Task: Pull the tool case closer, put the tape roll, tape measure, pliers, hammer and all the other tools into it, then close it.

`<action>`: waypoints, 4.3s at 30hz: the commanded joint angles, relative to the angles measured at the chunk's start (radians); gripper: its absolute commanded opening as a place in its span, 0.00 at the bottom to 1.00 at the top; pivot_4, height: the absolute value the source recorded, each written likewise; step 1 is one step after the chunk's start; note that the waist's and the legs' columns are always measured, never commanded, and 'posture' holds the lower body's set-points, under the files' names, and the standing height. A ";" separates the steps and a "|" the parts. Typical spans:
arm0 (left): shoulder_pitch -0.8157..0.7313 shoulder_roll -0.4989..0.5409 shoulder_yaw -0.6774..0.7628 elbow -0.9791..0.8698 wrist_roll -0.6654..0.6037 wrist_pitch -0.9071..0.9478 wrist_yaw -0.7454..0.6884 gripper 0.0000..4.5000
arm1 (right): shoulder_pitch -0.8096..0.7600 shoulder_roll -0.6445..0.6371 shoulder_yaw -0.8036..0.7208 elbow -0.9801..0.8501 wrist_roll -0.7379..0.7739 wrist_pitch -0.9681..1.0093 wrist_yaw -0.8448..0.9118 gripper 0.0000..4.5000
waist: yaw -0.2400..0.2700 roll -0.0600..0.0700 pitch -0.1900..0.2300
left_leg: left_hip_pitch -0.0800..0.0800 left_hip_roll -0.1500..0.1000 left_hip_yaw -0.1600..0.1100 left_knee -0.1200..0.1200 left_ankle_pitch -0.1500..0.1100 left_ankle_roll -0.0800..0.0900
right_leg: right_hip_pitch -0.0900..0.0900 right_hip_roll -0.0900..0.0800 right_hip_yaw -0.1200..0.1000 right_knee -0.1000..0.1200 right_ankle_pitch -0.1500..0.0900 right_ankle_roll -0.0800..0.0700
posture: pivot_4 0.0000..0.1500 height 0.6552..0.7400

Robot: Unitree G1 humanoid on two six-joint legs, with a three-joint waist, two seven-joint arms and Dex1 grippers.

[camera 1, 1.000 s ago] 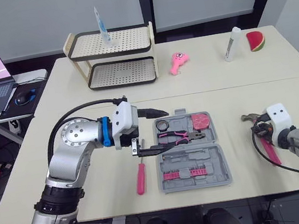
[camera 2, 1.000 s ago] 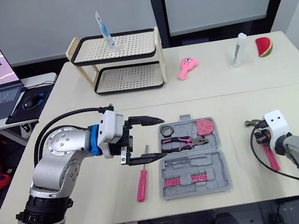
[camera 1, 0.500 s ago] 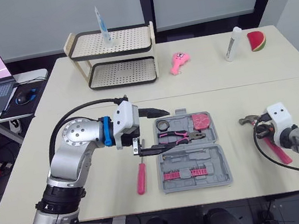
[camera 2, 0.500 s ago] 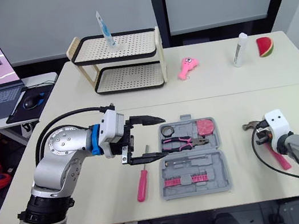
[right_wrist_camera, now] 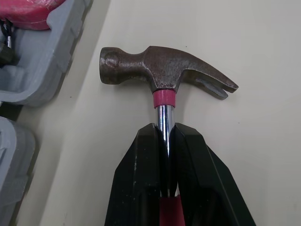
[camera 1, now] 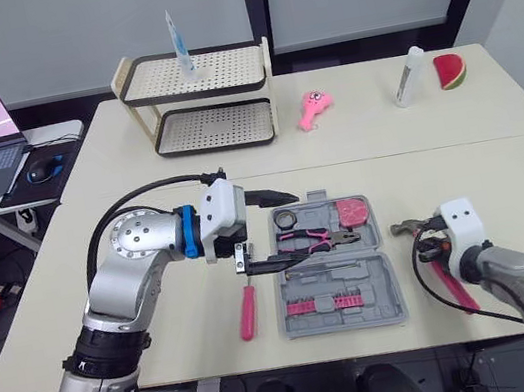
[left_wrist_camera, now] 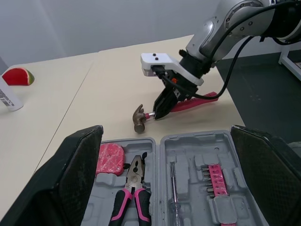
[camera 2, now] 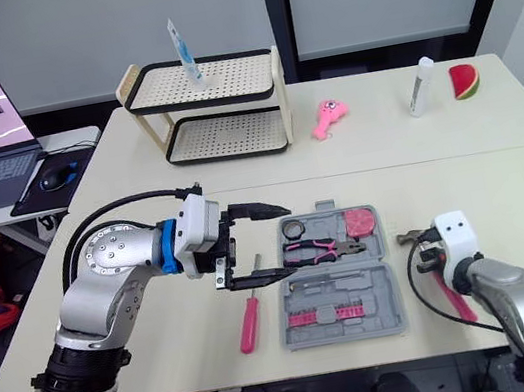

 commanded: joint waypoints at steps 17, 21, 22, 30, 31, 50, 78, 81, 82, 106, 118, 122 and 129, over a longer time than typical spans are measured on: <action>-0.003 -0.008 -0.012 -0.008 0.011 -0.033 -0.012 1.00 | -0.016 -0.137 -0.123 -0.281 0.105 0.251 0.043 0.75 | 0.000 0.000 0.000 | 0.000 0.000 -0.001 0.000 0.000 0.000 | 0.000 0.000 0.000 0.000 0.000 0.000 | 1.00 1.00; 0.003 -0.014 -0.014 -0.015 0.012 -0.032 -0.007 1.00 | -0.007 -0.133 -0.108 -0.296 0.117 0.277 0.049 0.75 | 0.000 0.000 0.000 | 0.000 0.000 0.000 0.000 0.000 0.000 | 0.000 0.000 0.000 0.000 0.000 0.000 | 1.00 1.00; 0.004 -0.014 -0.013 -0.016 0.012 -0.031 -0.007 1.00 | -0.001 -0.131 -0.101 -0.295 0.117 0.278 0.049 0.75 | 0.000 0.000 0.000 | 0.000 0.000 0.000 0.000 0.000 0.000 | 0.000 0.000 0.000 0.000 0.000 0.000 | 1.00 1.00; 0.014 -0.011 -0.016 -0.026 0.012 -0.029 -0.013 1.00 | 0.013 -0.109 -0.011 -0.189 0.074 0.160 0.039 0.75 | -0.001 0.000 0.000 | 0.000 0.000 0.000 0.000 0.000 0.000 | 0.000 0.000 0.000 0.001 0.000 0.000 | 1.00 1.00; 0.015 -0.010 -0.016 -0.027 0.012 -0.029 -0.013 1.00 | 0.008 -0.105 0.001 -0.174 0.067 0.142 0.033 0.75 | -0.001 0.000 0.000 | 0.000 0.000 0.000 0.000 0.000 0.000 | 0.000 0.000 0.000 0.001 0.000 0.000 | 1.00 1.00; 0.007 -0.009 -0.018 -0.024 0.019 -0.032 -0.023 1.00 | -0.028 -0.048 0.065 0.034 -0.005 -0.017 0.005 0.33 | -0.002 0.000 0.000 | 0.001 0.000 0.000 0.000 0.000 0.000 | 0.000 0.001 0.000 0.001 0.000 0.000 | 1.00 1.00; 0.016 -0.033 -0.045 -0.006 0.030 -0.080 -0.038 1.00 | -0.083 -0.792 0.273 0.245 -0.163 -1.007 0.894 0.05 | -0.010 0.000 0.002 | 0.001 0.002 0.001 0.000 -0.001 0.001 | 0.003 0.002 -0.001 -0.003 0.000 0.000 | 1.00 1.00; 0.027 -0.031 -0.048 -0.021 0.028 -0.080 -0.035 1.00 | -0.184 -0.775 0.336 0.369 -0.218 -1.198 0.973 0.05 | -0.010 0.000 0.002 | 0.000 0.001 0.002 0.001 0.000 0.000 | 0.002 0.001 -0.001 -0.002 0.000 0.000 | 1.00 1.00; 0.035 -0.026 -0.048 -0.032 0.026 -0.079 -0.035 1.00 | -0.210 -0.772 0.357 0.399 -0.235 -1.258 0.998 0.05 | -0.009 0.000 0.002 | 0.000 0.001 0.002 0.001 0.000 0.000 | 0.002 0.001 -0.001 -0.002 0.000 0.000 | 1.00 1.00; 0.044 -0.004 -0.047 -0.062 0.012 -0.056 -0.035 1.00 | -0.251 -0.707 0.372 0.508 -0.272 -1.415 1.043 0.05 | 0.002 0.000 0.002 | 0.000 0.001 0.002 0.001 0.000 0.000 | 0.002 0.000 -0.001 -0.004 0.000 0.000 | 1.00 1.00; 0.045 -0.006 -0.056 -0.072 0.008 -0.044 -0.043 1.00 | -0.353 -0.690 0.456 0.615 -0.334 -1.647 1.113 0.05 | -0.002 0.000 0.002 | 0.000 0.001 0.002 0.001 0.000 0.000 | 0.002 0.000 -0.001 -0.003 0.000 0.000 | 1.00 1.00; 0.049 -0.008 -0.060 -0.078 0.009 -0.041 -0.042 1.00 | -0.487 -0.645 0.540 0.775 -0.390 -1.880 1.144 0.05 | -0.003 0.000 0.002 | 0.000 0.001 0.003 0.001 0.000 0.000 | 0.002 0.000 -0.001 -0.003 0.000 0.000 | 1.00 1.00; 0.094 0.006 -0.048 -0.138 0.002 -0.015 -0.016 1.00 | -0.824 -0.519 0.733 1.226 -0.698 -2.294 1.039 0.05 | -0.011 0.000 0.003 | 0.001 0.001 0.003 0.001 0.000 0.000 | 0.001 0.000 0.000 -0.004 0.000 0.000 | 1.00 1.00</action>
